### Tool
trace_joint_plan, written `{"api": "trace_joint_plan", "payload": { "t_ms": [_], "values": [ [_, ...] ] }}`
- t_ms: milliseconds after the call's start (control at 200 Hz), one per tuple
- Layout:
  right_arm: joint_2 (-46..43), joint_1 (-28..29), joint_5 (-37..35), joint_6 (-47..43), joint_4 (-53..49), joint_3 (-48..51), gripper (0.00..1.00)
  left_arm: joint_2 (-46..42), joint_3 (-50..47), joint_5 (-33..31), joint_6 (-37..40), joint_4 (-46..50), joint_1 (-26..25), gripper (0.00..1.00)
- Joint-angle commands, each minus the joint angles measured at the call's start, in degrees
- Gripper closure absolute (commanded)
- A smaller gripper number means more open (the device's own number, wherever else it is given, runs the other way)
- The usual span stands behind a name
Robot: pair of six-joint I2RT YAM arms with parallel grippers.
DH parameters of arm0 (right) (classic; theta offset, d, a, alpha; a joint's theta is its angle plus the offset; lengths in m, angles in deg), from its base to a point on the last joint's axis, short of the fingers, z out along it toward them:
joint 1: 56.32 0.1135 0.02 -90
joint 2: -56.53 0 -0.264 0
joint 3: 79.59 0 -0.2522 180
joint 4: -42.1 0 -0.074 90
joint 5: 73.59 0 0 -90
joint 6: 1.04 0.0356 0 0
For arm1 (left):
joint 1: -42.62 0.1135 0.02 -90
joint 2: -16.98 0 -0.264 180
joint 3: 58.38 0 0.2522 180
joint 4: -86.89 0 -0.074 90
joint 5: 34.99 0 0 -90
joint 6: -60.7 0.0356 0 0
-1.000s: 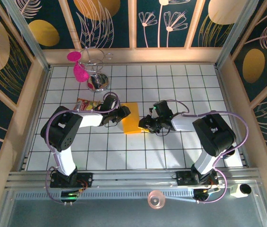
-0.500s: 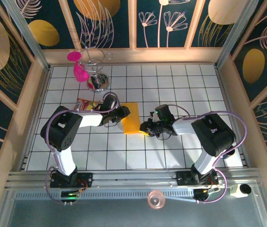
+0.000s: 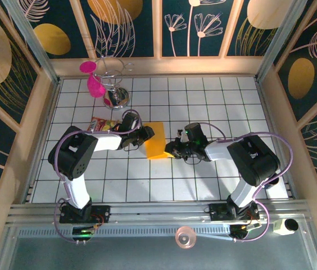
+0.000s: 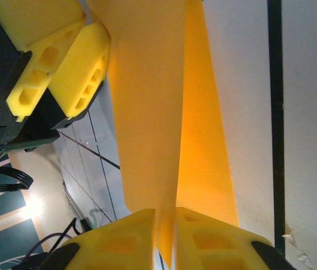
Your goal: Fold a paper plane with a square sheet of paper (pick it up from the middle)
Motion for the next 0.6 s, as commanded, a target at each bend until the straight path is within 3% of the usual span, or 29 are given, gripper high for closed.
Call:
{"api": "trace_joint_plan", "payload": {
  "t_ms": [0,245,596],
  "values": [
    [-0.5,-0.4,-1.1,0.4,0.1,0.3,0.9,-0.4,0.3,2.1,0.4,1.4,-0.1,0.61],
    [-3.0,-0.3,-2.7,-0.5,-3.0,1.1,0.98,-1.4,3.6,1.4,5.3,2.7,0.7,0.61],
    [-3.5,1.5,-3.0,-3.4,-5.5,-2.4,1.0,3.5,6.2,-0.2,7.6,6.4,1.0,0.73]
  ]
}}
